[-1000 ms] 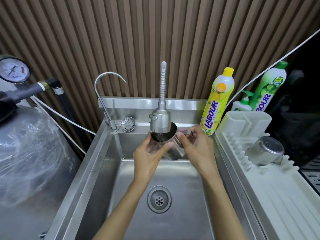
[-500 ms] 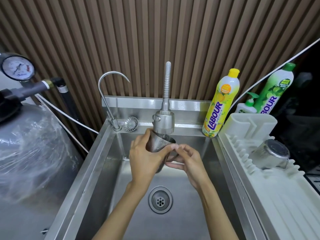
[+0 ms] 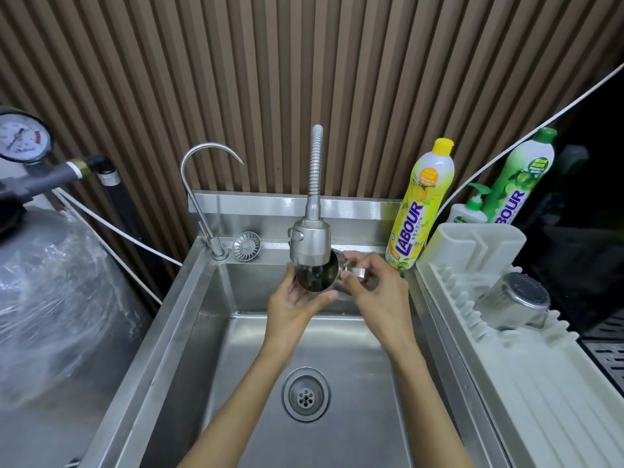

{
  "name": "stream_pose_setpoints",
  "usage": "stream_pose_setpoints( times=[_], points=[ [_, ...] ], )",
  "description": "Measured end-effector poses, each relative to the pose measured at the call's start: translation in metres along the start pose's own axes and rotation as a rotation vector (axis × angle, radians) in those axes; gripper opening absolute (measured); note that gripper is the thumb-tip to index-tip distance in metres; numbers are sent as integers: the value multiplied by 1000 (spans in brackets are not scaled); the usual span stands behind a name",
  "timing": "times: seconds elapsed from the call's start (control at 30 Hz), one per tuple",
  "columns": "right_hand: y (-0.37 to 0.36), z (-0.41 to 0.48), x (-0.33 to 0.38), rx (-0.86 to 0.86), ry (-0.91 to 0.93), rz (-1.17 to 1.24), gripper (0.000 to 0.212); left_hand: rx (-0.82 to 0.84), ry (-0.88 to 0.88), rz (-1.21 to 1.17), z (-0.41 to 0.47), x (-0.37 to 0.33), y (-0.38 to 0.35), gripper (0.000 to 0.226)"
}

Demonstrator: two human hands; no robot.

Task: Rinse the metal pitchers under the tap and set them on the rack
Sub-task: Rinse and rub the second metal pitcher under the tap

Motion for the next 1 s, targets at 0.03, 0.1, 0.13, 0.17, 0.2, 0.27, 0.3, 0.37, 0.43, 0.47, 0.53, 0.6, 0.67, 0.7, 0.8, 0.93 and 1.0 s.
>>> stream_pose_setpoints(
  times=[0.03, 0.1, 0.13, 0.17, 0.2, 0.27, 0.3, 0.37, 0.43, 0.47, 0.53, 0.6, 0.67, 0.7, 0.8, 0.93, 1.0],
  points=[
    [-3, 4, -8, 21, -41, 160, 23, -46, -29, 1, 2, -3, 0, 67],
    [-14, 9, -27, 105, -181, 583, 24, -144, -79, 61, 6, -9, 2, 82],
    [-21, 9, -36, 146, -267, 795, 25, -180, -107, 115, 8, -11, 3, 86],
    [-27, 8, -44, 169, -335, 952, 25, -202, -140, 171, 9, -13, 4, 87],
    [-33, 6, -49, 179, -390, 1050, 24, -214, -172, 221, 7, -15, 5, 87],
    [-40, 1, -55, 192, -471, 1133, 22, -238, -232, 304, 1, -20, 6, 85],
    [-42, -2, -56, 201, -495, 1123, 20, -256, -252, 345, -2, -21, 7, 84],
    [-44, -7, -57, 212, -523, 1041, 19, -267, -245, 399, -5, -23, 11, 80],
    [-44, -8, -54, 180, -523, 844, 22, -215, -157, 336, -2, -20, 15, 63],
    [-43, -6, -50, 146, -495, 689, 24, -189, -72, 233, 0, -16, 18, 45],
    [-40, -1, -35, 82, -354, 240, 22, -207, 134, -64, 6, 5, 28, 14],
    [-49, 3, -17, 128, -142, -216, 2, -216, 351, -265, 10, 38, 37, 23],
    [-64, 4, -12, 228, 17, -544, 17, -154, 528, -340, 9, 64, 37, 35],
    [-71, 3, -10, 270, 77, -635, 22, -133, 588, -311, 10, 74, 36, 37],
    [-86, 1, -8, 325, 235, -750, 24, -131, 633, -210, 19, 82, 30, 34],
    [-90, 3, -5, 298, 327, -790, 26, -173, 631, -110, 40, 85, 28, 35],
    [-88, 5, -3, 253, 382, -823, 36, -176, 641, -21, 45, 91, 29, 37]
  ],
)
Point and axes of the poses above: each hand's wrist, its own z-axis towards the middle knuckle, its own y-axis out of the back of the hand, x = y × z, the point moved 4 cm from there along z, towards the middle knuckle, and after that the axes turned 6 degrees about z, right-handed, at the moved point
